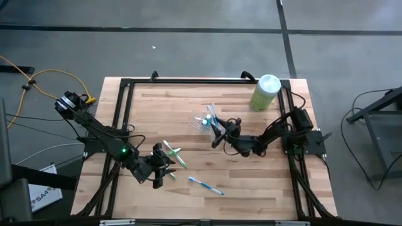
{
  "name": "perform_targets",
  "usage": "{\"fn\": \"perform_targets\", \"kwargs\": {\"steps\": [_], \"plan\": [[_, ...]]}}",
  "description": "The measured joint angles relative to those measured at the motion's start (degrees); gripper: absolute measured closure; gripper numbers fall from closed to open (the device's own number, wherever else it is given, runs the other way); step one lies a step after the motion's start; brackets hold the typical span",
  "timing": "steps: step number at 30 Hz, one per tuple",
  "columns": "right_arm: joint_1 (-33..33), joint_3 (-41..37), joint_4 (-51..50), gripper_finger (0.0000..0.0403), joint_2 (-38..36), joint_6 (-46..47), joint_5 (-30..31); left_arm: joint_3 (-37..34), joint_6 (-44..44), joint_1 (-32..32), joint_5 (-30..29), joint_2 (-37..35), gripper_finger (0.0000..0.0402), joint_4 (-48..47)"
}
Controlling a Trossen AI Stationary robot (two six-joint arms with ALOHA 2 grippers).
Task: Pick & Place toothbrushing station
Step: Put the blue toothbrush into the transparent organizer
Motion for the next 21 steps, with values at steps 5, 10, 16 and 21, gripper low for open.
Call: {"fn": "perform_targets", "kwargs": {"steps": [5, 10, 16, 21], "plan": [[4.53, 0.0, -0.2, 0.0242, -1.67, -2.65, 2.12, 0.0, 0.0, 0.0, 0.0, 0.0, 0.025, -0.03], [8.55, 0.24, -8.89, 0.0243, -6.74, -1.29, -0.86, 0.0, 0.0, 0.0, 0.0, 0.0, 0.025, 0.14], [10.46, 2.88, -35.01, 0.0243, -16.96, 8.72, -8.91, 0.0, 0.02, 0.0, -0.01, 0.0, 0.025, 0.85], [10.26, 9.55, -55.73, 0.0243, -19.87, 13.24, -14.77, 0.0, 0.02, 0.0, -0.15, 0.02, 0.025, 1.18]]}}
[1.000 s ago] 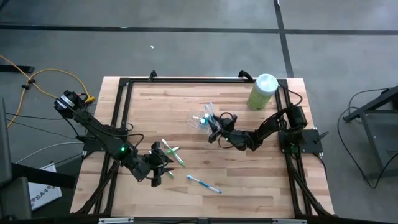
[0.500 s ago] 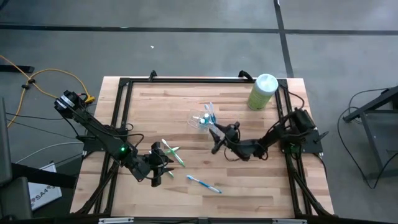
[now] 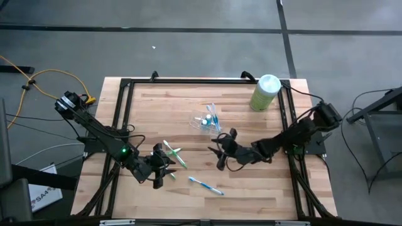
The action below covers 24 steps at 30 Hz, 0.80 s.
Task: Pick & Place toothbrushing station
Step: Put the blue toothbrush into the transparent organizer
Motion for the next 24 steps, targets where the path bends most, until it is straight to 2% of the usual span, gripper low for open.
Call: {"fn": "perform_targets", "kwargs": {"steps": [5, 12, 20, 24], "plan": [[0.02, 3.99, -8.97, 0.0243, -0.02, 3.46, -6.04, -0.02, 0.0, 0.0, -0.02, 0.0, 0.025, -0.07], [0.41, 4.59, -19.26, 0.0243, -0.02, 12.3, -15.46, -0.02, 0.0, 0.0, -0.02, 0.0, 0.025, -0.1], [1.82, 6.84, -24.85, 0.0243, 0.0, 11.91, -27.39, 0.0, 0.0, 0.0, -0.04, 0.0, 0.025, -0.09], [2.58, 11.74, -31.2, 0.0243, 0.37, 10.3, -29.03, -0.01, 0.0, 0.0, -0.04, 0.0, 0.025, -0.06]]}}
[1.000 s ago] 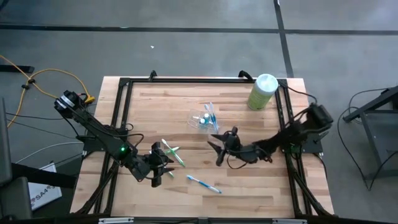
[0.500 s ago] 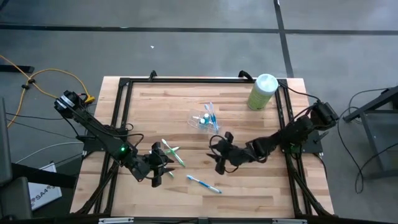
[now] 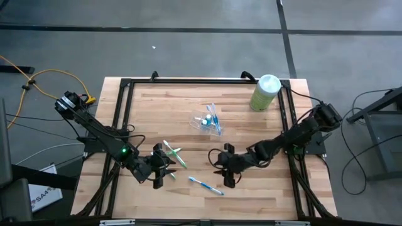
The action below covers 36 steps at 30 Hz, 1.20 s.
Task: Pick & Place toothbrushing station
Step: Put the blue toothbrush into the transparent organizer
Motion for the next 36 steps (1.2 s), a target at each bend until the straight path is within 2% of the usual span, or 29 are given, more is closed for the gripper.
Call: {"fn": "perform_targets", "kwargs": {"steps": [11, 20, 29, 36], "plan": [[0.5, 12.37, -11.29, 0.0243, 10.52, -3.58, -2.7, 0.01, 0.0, -0.02, 0.02, 0.0, 0.025, 0.31], [0.5, 15.89, -11.54, 0.0243, 15.21, -2.91, -6.29, -0.01, 0.0, -0.5, 0.75, 0.0, 0.025, 0.15], [0.26, 15.97, -10.21, 0.0243, 17.4, -1.94, -10.32, -0.01, 0.0, -0.54, 7.7, 0.0, 0.025, -0.47], [-0.33, 20.5, -15.98, 0.0243, 17.4, -4.6, -11.02, -0.01, -0.21, -2.1, 11.73, 0.0, 0.025, -0.45]]}}
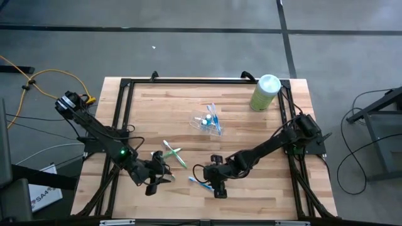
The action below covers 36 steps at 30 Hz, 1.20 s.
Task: Pick & Place toothbrushing station
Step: Put the blue toothbrush into the transparent organizer
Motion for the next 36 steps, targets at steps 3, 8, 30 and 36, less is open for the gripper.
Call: {"fn": "perform_targets", "kwargs": {"steps": [3, 8, 30, 36], "plan": [[-0.46, 0.76, -0.12, 0.0243, 0.0, -0.54, 0.0, 0.0, -0.12, -1.72, 0.35, 0.0, 0.025, 0.03], [-1.19, 0.88, -0.37, 0.0243, 1.3, -0.44, -0.34, 0.0, -0.2, -4.76, 0.36, 0.0, 0.025, 0.18], [-1.89, 15.11, -11.34, 0.0243, 12.46, -3.08, 1.1, 0.0, -1.37, -6.69, -0.25, 0.0, 0.025, 1.42], [-1.76, 15.09, -10.17, 0.0243, 15.3, 0.47, 0.92, 0.0, -1.35, -6.67, -0.28, 0.0, 0.025, 1.43]]}}
